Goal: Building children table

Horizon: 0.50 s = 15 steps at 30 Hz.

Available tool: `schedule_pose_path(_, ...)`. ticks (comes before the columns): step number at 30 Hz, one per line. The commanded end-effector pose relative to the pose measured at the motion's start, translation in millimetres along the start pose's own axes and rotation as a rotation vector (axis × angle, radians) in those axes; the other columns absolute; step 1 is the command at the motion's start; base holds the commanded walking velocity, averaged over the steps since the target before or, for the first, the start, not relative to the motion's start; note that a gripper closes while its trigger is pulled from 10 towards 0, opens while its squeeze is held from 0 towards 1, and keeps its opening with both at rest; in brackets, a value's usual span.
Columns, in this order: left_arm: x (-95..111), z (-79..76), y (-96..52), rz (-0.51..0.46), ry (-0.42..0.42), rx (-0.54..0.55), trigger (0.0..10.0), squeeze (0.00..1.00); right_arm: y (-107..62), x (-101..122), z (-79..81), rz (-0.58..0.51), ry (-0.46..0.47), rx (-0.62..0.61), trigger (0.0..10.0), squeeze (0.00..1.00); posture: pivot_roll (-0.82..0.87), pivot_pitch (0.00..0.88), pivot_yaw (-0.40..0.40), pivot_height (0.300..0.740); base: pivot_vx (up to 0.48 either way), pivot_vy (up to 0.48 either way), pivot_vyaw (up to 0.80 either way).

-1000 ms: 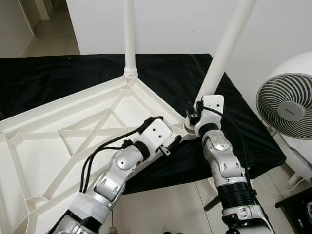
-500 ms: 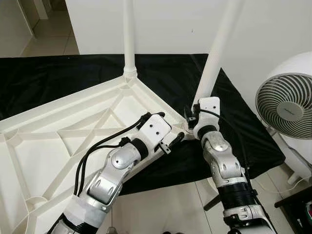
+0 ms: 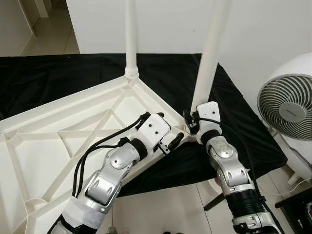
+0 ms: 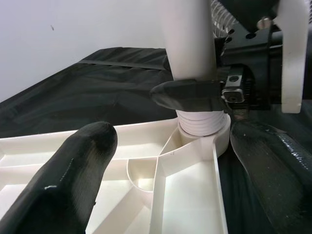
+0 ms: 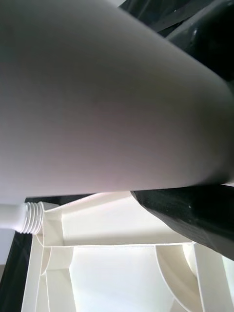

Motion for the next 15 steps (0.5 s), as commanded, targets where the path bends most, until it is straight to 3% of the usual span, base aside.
schedule_pose_path(1,4.2,1.6,-0.7,-0.007,0.005,-0.004,10.0,0.00,-4.7,-19.1,-4.8,0.071,0.004,-0.007,10.0,0.00,0.15,0.098,-0.039,0.740,0.000,0.000,0.00)
schedule_pose_path(15,7.4,3.5,-0.9,-0.010,0.022,0.002,10.0,0.00,-0.7,-27.6,-32.3,0.119,0.277,-0.119,10.0,0.00,0.16,0.100,-0.037,0.740,0.000,0.000,0.00)
Point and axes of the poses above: a point about 5 cm out from each wrist's last joint towards the gripper, its own y axis pointing out of the wrist towards the gripper, its own x axis along the axis of the wrist's last joint, z = x × y, the point moved 5 cm from there along y, pointing out of the wrist towards the gripper, and after that the axes turned 10 degrees about y, right-handed, at the moved point
